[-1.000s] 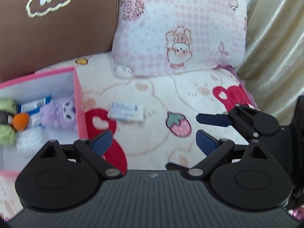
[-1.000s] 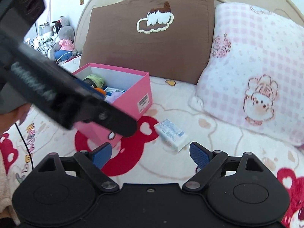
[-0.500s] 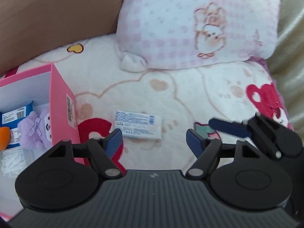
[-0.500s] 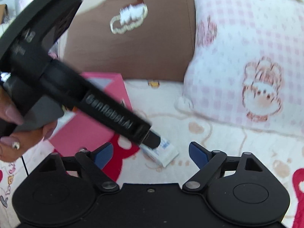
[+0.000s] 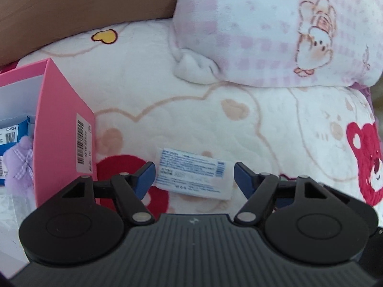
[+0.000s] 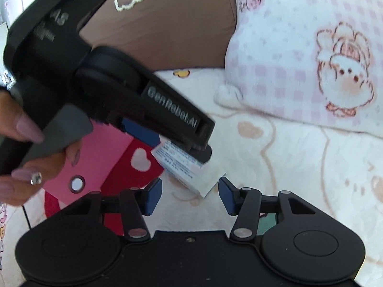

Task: Organize objects
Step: 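Lower the left tool onto the white soap box and close on it, then lift the white soap box off the bed with the left tool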

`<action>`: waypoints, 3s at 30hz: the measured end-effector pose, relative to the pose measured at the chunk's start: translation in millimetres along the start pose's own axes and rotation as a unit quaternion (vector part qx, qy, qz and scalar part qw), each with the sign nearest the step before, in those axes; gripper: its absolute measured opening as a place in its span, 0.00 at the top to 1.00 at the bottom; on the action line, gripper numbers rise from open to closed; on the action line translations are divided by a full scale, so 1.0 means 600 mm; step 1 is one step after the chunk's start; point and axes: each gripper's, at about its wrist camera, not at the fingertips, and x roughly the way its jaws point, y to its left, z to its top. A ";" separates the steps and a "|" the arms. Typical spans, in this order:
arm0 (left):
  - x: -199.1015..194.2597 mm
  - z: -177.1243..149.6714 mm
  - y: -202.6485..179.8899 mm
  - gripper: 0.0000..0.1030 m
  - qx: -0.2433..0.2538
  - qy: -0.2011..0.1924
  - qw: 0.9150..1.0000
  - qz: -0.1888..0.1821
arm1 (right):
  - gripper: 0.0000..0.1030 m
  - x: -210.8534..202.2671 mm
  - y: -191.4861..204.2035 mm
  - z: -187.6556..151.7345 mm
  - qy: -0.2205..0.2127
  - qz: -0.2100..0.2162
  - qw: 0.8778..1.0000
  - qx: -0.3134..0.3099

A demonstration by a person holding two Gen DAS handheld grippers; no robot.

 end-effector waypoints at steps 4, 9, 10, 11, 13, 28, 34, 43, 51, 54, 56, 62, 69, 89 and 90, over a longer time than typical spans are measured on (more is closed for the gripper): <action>0.012 0.003 -0.005 0.30 0.008 -0.001 1.000 0.002 | 0.52 0.015 -0.004 -0.007 0.014 -0.006 1.000 -0.017; 0.023 0.003 -0.009 0.30 0.021 -0.003 1.000 0.013 | 0.53 0.024 -0.010 -0.001 0.025 -0.010 1.000 -0.014; 0.025 0.003 -0.008 0.31 0.019 -0.002 1.000 0.012 | 0.53 0.027 -0.010 0.000 0.027 -0.009 1.000 -0.012; 0.024 0.004 -0.007 0.32 0.016 -0.003 1.000 0.011 | 0.53 0.030 -0.010 0.001 0.028 -0.008 1.000 -0.012; 0.023 0.003 -0.007 0.32 0.014 -0.005 1.000 0.012 | 0.53 0.035 -0.008 0.001 0.030 -0.008 0.999 -0.012; 0.022 -0.021 -0.020 0.35 -0.062 0.018 0.998 -0.023 | 0.69 0.014 -0.025 -0.013 0.026 -0.024 0.999 -0.002; 0.018 -0.030 -0.054 0.35 -0.047 0.045 0.996 -0.062 | 0.63 -0.011 -0.059 -0.034 0.030 -0.037 0.999 0.018; 0.015 -0.043 -0.045 0.38 -0.030 -0.001 0.998 -0.049 | 0.63 -0.022 -0.071 -0.055 0.020 -0.058 0.998 0.019; 0.026 -0.048 -0.018 0.35 -0.060 -0.018 0.997 -0.041 | 0.56 -0.012 -0.059 -0.052 0.022 -0.075 0.997 -0.015; 0.038 -0.055 -0.009 0.38 -0.103 -0.013 0.992 -0.068 | 0.49 -0.003 -0.036 -0.053 0.024 -0.096 0.993 -0.060; 0.039 -0.060 -0.004 0.44 -0.124 -0.016 0.988 -0.085 | 0.49 -0.002 -0.034 -0.054 0.023 -0.097 0.993 -0.066; 0.040 -0.071 -0.001 0.58 -0.130 -0.027 0.986 -0.102 | 0.49 -0.002 -0.031 -0.047 0.023 -0.087 0.993 -0.070; 0.019 -0.092 -0.016 0.62 -0.106 -0.033 0.989 -0.096 | 0.49 -0.026 -0.029 -0.056 0.019 -0.065 0.997 -0.032; -0.044 -0.191 -0.016 0.62 -0.079 -0.026 0.992 -0.090 | 0.33 -0.081 0.031 -0.113 0.034 -0.032 0.999 -0.019; -0.045 -0.196 -0.015 0.62 -0.083 -0.024 0.992 -0.091 | 0.33 -0.083 0.031 -0.113 0.031 -0.031 0.999 -0.012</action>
